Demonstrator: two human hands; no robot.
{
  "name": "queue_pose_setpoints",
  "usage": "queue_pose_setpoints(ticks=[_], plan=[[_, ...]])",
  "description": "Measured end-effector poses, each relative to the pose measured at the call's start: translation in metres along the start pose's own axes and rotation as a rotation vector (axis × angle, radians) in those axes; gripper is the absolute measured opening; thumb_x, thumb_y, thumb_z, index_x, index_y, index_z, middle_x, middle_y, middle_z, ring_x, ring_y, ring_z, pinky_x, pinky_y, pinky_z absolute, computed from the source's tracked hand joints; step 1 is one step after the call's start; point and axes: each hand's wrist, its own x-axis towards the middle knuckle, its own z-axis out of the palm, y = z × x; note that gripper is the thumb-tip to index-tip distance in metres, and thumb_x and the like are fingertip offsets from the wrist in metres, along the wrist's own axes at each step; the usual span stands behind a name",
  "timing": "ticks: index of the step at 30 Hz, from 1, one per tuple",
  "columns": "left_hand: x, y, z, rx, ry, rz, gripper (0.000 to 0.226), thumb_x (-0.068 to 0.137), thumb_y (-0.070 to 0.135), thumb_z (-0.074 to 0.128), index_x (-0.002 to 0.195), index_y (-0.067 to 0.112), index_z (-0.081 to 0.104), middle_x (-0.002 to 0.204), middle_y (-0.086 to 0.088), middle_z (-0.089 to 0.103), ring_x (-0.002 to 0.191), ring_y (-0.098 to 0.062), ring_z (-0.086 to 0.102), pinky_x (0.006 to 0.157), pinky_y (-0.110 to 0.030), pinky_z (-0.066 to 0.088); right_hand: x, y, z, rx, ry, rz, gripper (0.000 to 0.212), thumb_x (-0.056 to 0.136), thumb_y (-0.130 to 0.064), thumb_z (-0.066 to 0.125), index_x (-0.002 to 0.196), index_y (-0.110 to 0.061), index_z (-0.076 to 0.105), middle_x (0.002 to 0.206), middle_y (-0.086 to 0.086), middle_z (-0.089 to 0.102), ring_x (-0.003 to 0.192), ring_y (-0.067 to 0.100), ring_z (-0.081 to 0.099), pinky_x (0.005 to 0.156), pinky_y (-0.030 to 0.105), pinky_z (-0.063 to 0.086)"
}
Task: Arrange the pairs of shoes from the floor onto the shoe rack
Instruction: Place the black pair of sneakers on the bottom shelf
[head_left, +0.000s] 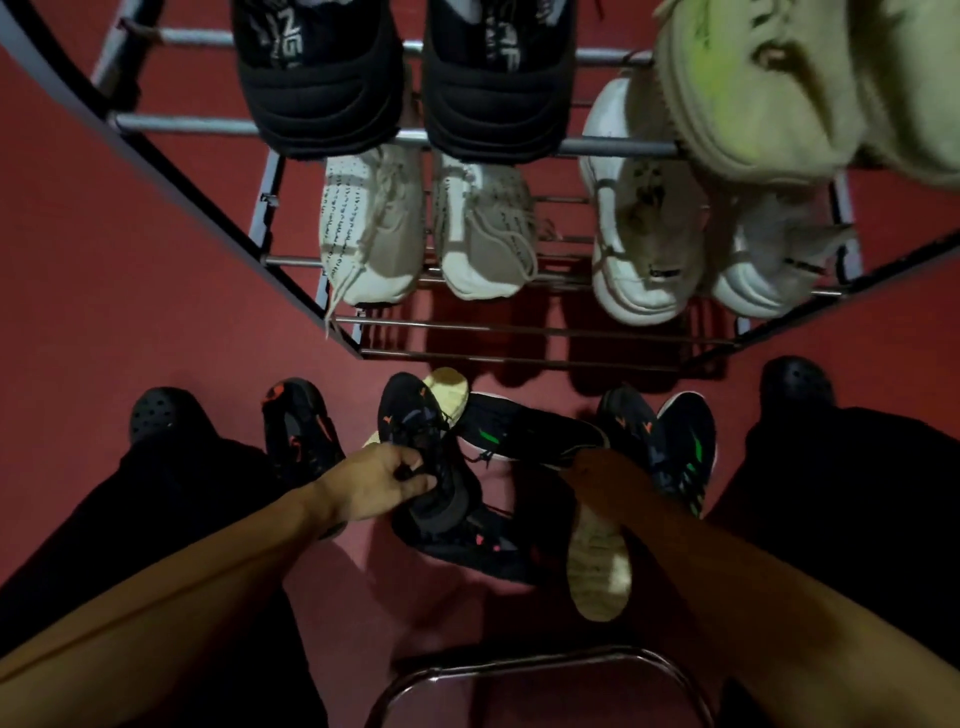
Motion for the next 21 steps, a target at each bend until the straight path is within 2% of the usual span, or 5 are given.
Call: queue_pose_setpoints(ticks=[4, 6, 10, 16, 21], plan=[[0.007, 0.017, 0.012, -0.020, -0.020, -0.011, 0.039, 0.094, 0.049, 0.061, 0.081, 0.012, 0.055, 0.069, 0.002, 0.052, 0.063, -0.014, 0.049, 0.062, -0.028, 0.039, -0.031, 0.045, 0.000, 0.210, 0.329, 0.162, 0.038, 0.085, -0.046, 0.064, 0.087, -0.009, 0.067, 0.087, 0.014, 0.070, 0.082, 0.034, 0.067, 0.070, 0.042, 0.053], [0.009, 0.025, 0.015, -0.050, -0.016, -0.025, 0.041, 0.093, 0.048, 0.061, 0.084, 0.009, 0.054, 0.068, 0.001, 0.050, 0.061, -0.013, 0.047, 0.061, -0.028, 0.038, -0.045, 0.073, 0.006, 0.186, 0.271, 0.275, 0.051, 0.077, -0.060, 0.061, 0.099, -0.015, 0.064, 0.096, 0.008, 0.069, 0.085, 0.030, 0.067, 0.070, 0.042, 0.056], [0.008, 0.029, 0.012, -0.095, -0.024, -0.067, 0.044, 0.090, 0.051, 0.063, 0.079, 0.010, 0.053, 0.064, 0.003, 0.048, 0.058, -0.013, 0.047, 0.061, -0.034, 0.041, -0.062, 0.093, 0.016, 0.068, 0.118, 0.390, 0.067, 0.077, -0.046, 0.069, 0.133, -0.018, 0.046, 0.125, 0.009, 0.061, 0.112, 0.034, 0.061, 0.088, 0.044, 0.053], [0.001, 0.042, -0.002, -0.129, -0.003, -0.073, 0.039, 0.095, 0.040, 0.064, 0.068, 0.019, 0.047, 0.051, 0.010, 0.042, 0.046, -0.006, 0.038, 0.056, -0.025, 0.034, -0.069, 0.096, 0.008, -0.046, 0.053, 0.490, 0.042, 0.083, -0.043, 0.063, 0.117, -0.017, 0.064, 0.114, 0.011, 0.065, 0.105, 0.031, 0.061, 0.079, 0.033, 0.047], [-0.009, 0.054, -0.009, -0.103, 0.011, -0.065, 0.026, 0.095, 0.039, 0.064, 0.080, 0.018, 0.060, 0.070, 0.006, 0.057, 0.063, -0.010, 0.052, 0.064, -0.025, 0.042, -0.078, 0.082, -0.006, -0.104, 0.193, 0.275, 0.034, 0.089, -0.048, 0.058, 0.114, -0.026, 0.064, 0.115, 0.003, 0.067, 0.105, 0.023, 0.063, 0.080, 0.029, 0.049]])
